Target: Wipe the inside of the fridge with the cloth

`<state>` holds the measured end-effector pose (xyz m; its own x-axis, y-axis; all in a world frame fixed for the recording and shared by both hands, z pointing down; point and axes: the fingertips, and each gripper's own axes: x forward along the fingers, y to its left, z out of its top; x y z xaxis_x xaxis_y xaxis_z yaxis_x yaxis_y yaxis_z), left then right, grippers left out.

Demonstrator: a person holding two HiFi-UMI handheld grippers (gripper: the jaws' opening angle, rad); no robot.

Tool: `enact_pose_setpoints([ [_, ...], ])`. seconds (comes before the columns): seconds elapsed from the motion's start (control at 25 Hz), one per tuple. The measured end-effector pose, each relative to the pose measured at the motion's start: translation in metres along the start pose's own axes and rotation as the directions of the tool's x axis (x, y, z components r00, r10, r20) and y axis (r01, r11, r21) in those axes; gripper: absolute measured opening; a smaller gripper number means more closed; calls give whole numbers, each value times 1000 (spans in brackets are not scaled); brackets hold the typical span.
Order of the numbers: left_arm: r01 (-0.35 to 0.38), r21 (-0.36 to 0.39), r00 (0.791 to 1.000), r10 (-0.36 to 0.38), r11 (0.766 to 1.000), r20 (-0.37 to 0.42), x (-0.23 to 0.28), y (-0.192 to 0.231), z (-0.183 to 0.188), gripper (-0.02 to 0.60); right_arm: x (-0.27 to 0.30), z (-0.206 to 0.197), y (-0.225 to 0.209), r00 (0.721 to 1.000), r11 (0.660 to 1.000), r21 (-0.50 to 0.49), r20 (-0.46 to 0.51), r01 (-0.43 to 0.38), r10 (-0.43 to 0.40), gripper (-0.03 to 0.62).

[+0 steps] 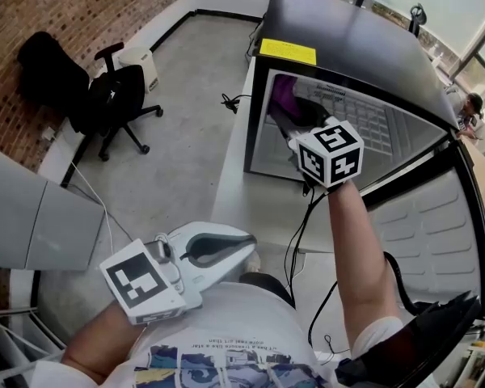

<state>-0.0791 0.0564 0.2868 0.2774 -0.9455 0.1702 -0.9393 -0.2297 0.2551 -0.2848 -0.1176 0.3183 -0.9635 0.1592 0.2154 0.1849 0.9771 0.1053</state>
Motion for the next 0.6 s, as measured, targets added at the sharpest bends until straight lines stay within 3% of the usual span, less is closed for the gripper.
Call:
enact_pose_setpoints([
  [0.36, 36, 9, 999, -36, 999, -7, -9, -18, -10, 6, -28, -8, 29, 1000, 1000, 12, -9, 6, -6, 55],
  [0.6, 75, 16, 997, -74, 997, -23, -6, -28, -19, 8, -61, -10, 20, 996, 994, 63, 22, 85, -86, 54],
])
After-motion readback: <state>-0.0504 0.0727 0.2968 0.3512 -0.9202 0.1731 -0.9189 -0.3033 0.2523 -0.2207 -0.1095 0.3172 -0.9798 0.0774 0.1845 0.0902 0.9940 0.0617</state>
